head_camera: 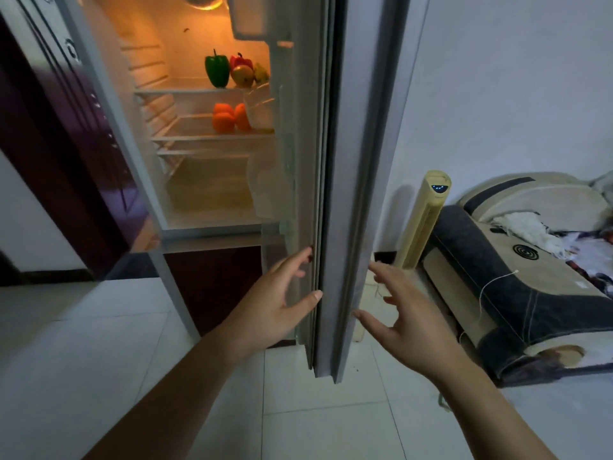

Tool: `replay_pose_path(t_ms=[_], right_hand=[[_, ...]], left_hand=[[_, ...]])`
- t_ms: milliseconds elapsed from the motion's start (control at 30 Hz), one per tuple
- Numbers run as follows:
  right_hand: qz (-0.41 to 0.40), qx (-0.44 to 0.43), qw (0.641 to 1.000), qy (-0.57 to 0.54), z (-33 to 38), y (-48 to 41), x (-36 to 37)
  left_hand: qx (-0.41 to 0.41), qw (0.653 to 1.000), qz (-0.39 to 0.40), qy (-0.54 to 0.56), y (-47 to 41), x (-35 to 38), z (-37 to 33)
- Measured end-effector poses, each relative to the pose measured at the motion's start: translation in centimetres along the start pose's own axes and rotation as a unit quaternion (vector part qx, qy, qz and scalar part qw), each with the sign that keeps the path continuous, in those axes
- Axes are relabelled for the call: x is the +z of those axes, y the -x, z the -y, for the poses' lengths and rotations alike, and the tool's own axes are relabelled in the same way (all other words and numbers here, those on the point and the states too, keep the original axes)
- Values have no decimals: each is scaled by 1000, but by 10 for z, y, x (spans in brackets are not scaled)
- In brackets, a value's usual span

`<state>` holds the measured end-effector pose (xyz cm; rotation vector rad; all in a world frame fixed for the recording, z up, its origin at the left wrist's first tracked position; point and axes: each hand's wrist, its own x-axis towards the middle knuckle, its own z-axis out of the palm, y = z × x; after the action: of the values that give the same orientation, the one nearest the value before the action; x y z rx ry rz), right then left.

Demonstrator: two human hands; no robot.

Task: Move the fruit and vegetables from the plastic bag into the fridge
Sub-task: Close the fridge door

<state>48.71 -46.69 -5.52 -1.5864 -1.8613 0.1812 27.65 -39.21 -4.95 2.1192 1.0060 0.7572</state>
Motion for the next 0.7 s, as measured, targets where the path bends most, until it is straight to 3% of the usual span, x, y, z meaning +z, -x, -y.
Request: replay_pose_path(t_ms=[267, 567, 700], right_hand=[[9, -27, 999, -25, 74, -45, 62], [5, -47, 999, -15, 137, -114, 124], [3, -68, 997, 46, 156, -173, 131]], left_hand=[[-27, 999, -4, -24, 43, -85, 50], [31, 988, -115, -101, 49, -195, 75], [19, 980, -150, -126, 37, -230, 95]])
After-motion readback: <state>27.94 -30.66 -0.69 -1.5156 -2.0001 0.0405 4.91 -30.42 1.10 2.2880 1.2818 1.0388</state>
